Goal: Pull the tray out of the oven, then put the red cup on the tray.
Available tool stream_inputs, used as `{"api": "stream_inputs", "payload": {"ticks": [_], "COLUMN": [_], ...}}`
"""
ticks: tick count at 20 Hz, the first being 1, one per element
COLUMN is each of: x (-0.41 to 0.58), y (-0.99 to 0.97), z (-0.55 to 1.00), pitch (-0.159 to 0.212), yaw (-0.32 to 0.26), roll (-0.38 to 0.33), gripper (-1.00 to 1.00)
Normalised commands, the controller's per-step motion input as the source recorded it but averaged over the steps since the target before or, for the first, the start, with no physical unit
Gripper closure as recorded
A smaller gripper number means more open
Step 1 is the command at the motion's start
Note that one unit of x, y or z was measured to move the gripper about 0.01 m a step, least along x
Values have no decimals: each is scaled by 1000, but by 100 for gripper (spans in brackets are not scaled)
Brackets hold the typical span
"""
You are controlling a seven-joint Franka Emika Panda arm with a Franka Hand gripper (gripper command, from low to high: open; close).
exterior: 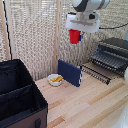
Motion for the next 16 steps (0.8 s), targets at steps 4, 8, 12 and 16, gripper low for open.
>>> {"api": "stream_inputs", "payload": {"ticks": [4,8,12,16], "x": [-121,-106,-60,-36], "y": [-769,-752,-754,-761], "z": [46,0,0,-9], "pitch": [0,-10,-39,-48], "yaw": [-154,-161,-159,-153], "roll": [7,8,13,19], "gripper": [100,100,100,100]}}
